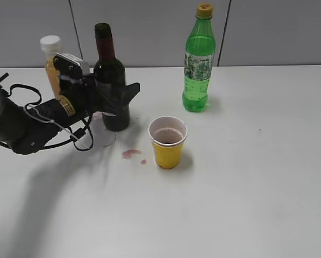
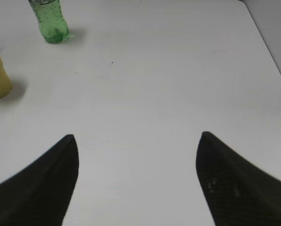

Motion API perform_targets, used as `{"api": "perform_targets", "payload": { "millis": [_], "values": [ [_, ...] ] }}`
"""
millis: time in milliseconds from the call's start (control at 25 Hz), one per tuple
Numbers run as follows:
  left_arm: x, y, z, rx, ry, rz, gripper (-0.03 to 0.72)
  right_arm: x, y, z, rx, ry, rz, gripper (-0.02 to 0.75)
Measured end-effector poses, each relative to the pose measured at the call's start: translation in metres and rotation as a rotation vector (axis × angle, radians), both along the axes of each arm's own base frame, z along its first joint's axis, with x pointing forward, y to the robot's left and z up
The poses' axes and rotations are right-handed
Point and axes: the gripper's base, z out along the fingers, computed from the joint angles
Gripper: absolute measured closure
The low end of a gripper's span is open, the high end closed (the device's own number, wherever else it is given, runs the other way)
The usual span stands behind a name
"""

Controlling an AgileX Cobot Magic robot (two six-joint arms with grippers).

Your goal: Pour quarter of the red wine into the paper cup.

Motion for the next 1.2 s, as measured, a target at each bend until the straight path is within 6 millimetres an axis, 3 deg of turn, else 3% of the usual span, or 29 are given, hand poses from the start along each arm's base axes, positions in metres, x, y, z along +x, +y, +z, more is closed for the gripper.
{"api": "perform_targets", "payload": {
  "millis": [280, 440, 760, 1040, 1200],
  "values": [
    [0.002, 0.001, 0.020, -0.006, -0.033, 0.003, 0.006, 0.000, 0.000, 0.000, 0.000, 0.000, 0.000, 0.148],
    [0.000, 0.000, 0.054, 0.004, -0.087, -0.003, 0.006, 0.000, 0.000, 0.000, 0.000, 0.000, 0.000, 0.148],
    [-0.015, 0.006, 0.142, 0.040, -0.194, 0.009, 0.029, 0.000, 0.000, 0.000, 0.000, 0.000, 0.000, 0.148],
    [-0.059, 0.034, 0.215, 0.180, -0.025, 0.165, 0.048, 0.000, 0.000, 0.000, 0.000, 0.001, 0.000, 0.148],
    [-0.091, 0.060, 0.242, 0.291, 0.119, 0.309, 0.055, 0.000, 0.000, 0.000, 0.000, 0.000, 0.000, 0.150]
  ]
}}
